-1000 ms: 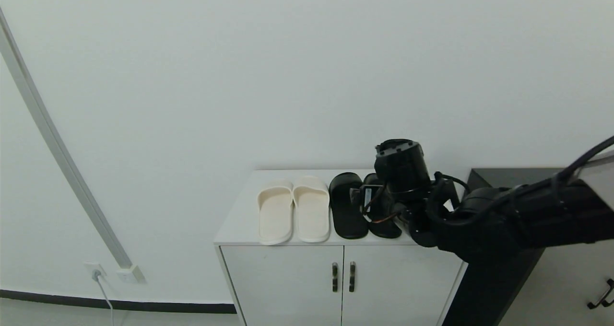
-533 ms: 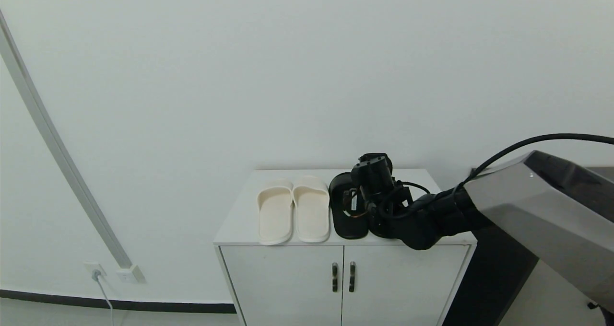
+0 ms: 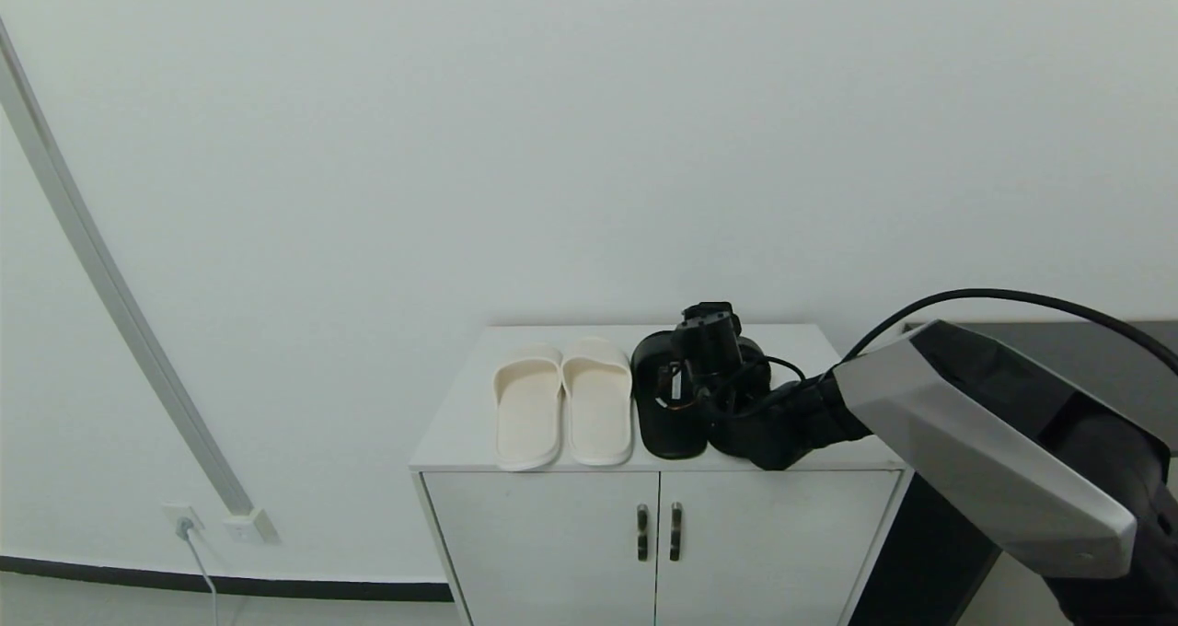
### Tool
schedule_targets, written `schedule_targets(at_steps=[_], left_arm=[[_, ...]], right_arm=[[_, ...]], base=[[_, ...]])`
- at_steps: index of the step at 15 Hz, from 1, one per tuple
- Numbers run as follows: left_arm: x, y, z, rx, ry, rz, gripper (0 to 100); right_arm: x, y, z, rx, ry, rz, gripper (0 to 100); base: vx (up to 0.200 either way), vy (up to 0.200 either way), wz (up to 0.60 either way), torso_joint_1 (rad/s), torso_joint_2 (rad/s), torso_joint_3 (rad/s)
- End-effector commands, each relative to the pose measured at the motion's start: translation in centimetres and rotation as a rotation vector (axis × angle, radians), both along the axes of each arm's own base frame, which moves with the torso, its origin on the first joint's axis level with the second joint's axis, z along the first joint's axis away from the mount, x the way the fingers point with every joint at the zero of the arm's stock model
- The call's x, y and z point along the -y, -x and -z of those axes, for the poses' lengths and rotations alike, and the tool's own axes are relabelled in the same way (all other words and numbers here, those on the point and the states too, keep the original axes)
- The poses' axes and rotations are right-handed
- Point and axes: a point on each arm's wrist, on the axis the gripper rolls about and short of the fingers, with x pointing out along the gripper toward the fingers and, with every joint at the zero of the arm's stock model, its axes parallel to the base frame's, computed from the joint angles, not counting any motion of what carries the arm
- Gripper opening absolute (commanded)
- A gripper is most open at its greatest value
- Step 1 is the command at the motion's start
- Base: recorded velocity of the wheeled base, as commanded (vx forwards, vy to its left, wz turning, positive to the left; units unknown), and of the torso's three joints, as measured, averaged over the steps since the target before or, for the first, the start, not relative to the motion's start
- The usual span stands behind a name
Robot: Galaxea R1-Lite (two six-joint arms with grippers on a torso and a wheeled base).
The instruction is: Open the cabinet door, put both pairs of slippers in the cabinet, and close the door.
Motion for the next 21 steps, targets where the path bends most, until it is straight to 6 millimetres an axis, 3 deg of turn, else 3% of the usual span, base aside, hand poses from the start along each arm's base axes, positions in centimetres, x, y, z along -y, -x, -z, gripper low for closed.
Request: schedule_targets(at_steps=[1, 3, 4, 10, 12, 14, 16, 19, 21], left_arm=[[0.0, 0.0, 0.0, 0.0, 0.0, -0.001, 0], [0.0, 0.0, 0.0, 0.0, 0.0, -0.001, 0], [0.0, 0.0, 0.0, 0.0, 0.0, -0.001, 0], [0.0, 0.0, 0.0, 0.0, 0.002, -0.001, 0], [0.0, 0.0, 0.0, 0.0, 0.0, -0.001, 0], [0.0, 0.0, 0.0, 0.0, 0.003, -0.002, 0], [0.0, 0.0, 0.0, 0.0, 0.002, -0.002, 0], [0.0, 0.0, 0.0, 0.0, -0.003, -0.005, 0], [0.0, 0.0, 0.0, 0.0, -0.006, -0.004, 0]], right_arm=[[0.1, -0.6, 0.5, 0.003, 0.006, 0.005, 100], [0.3, -1.2, 0.4, 0.015, 0.003, 0.014, 100], [0.3, -1.5, 0.6, 0.018, 0.003, 0.016, 0], [0.3, -1.5, 1.0, 0.014, 0.004, 0.017, 0], [0.8, -0.8, -1.2, 0.061, -0.021, 0.015, 0], [2.3, 3.0, -4.9, 0.087, 0.002, -0.044, 0], [3.1, 8.2, -7.2, 0.099, -0.004, -0.176, 0], [5.1, 16.5, -8.8, 0.096, -0.001, -0.416, 0], [6.9, 20.5, -9.5, 0.076, -0.011, -0.576, 0]], base=[[0.0, 0.0, 0.0, 0.0, 0.0, 0.0], [0.0, 0.0, 0.0, 0.0, 0.0, 0.0], [0.0, 0.0, 0.0, 0.0, 0.0, 0.0], [0.0, 0.0, 0.0, 0.0, 0.0, 0.0], [0.0, 0.0, 0.0, 0.0, 0.0, 0.0], [0.0, 0.0, 0.0, 0.0, 0.0, 0.0], [0.0, 0.0, 0.0, 0.0, 0.0, 0.0], [0.0, 0.0, 0.0, 0.0, 0.0, 0.0], [0.0, 0.0, 0.0, 0.0, 0.0, 0.0]])
